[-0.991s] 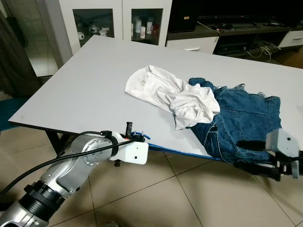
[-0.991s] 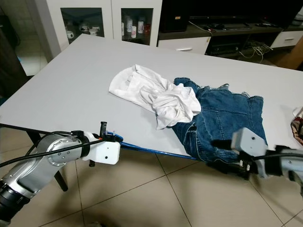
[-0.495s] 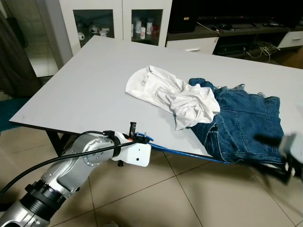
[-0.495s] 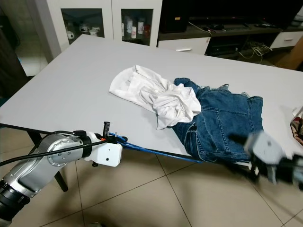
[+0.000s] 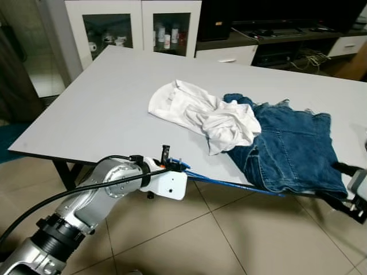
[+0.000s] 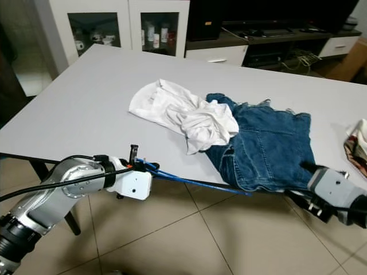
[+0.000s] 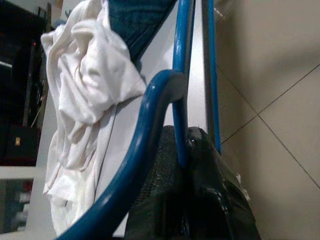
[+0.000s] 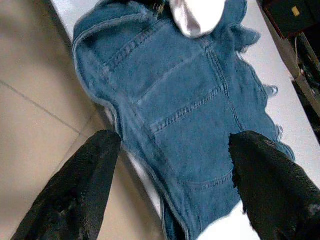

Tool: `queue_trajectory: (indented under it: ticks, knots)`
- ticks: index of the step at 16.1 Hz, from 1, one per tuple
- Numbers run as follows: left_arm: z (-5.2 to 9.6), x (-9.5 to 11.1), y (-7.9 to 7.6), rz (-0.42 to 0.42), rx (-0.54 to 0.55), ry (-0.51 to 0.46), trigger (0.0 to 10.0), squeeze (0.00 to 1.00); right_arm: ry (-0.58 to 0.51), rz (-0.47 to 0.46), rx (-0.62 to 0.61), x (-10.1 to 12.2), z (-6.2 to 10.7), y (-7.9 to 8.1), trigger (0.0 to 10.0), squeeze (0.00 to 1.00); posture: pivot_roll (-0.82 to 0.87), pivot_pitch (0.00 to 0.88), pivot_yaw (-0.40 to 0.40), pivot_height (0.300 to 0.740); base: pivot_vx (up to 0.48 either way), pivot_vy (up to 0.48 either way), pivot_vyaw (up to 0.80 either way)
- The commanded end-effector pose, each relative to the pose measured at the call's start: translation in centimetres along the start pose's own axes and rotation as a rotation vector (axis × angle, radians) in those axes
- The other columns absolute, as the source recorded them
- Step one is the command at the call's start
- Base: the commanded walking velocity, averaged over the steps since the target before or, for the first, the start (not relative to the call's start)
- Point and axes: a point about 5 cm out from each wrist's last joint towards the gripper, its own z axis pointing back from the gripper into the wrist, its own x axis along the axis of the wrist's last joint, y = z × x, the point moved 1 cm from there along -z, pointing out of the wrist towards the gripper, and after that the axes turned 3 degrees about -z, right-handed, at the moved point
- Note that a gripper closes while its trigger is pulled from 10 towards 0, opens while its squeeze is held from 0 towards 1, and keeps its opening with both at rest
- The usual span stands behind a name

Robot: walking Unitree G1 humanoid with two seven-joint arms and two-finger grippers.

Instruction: Hang hanger

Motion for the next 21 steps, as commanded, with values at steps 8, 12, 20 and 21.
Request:
queue_trajectory:
  ticks: [8,12,20,21]
  knots:
    - [-1.3,0.3,1.3,0.266,0.113,-0.104,10.0,0.00,-0.299,-0.027,-0.067,5.3,-5.1,-0.3,10.0,0.00,-0.02,0.054,-0.056,0.740,0.037,0.000,0.00]
    - [-1.3,-0.2,1.5,0.305,0.129,-0.088,10.0,0.00,-0.337,-0.030,-0.070,6.3,-6.4,-0.4,10.0,0.00,0.00,0.052,-0.057,0.740,0.292,-0.378,0.00]
    - [-1.4,-0.3,0.8,0.307,0.115,-0.076,10.0,0.00,-0.288,0.034,-0.029,5.7,-7.3,0.0,10.0,0.00,0.01,0.046,-0.061,0.740,0.202,-0.262,0.00]
    - [-1.4,-0.3,0.8,0.305,0.113,-0.074,10.0,0.00,-0.286,0.042,-0.025,5.7,-7.3,0.0,10.0,0.00,0.01,0.044,-0.060,0.740,0.000,0.000,0.00]
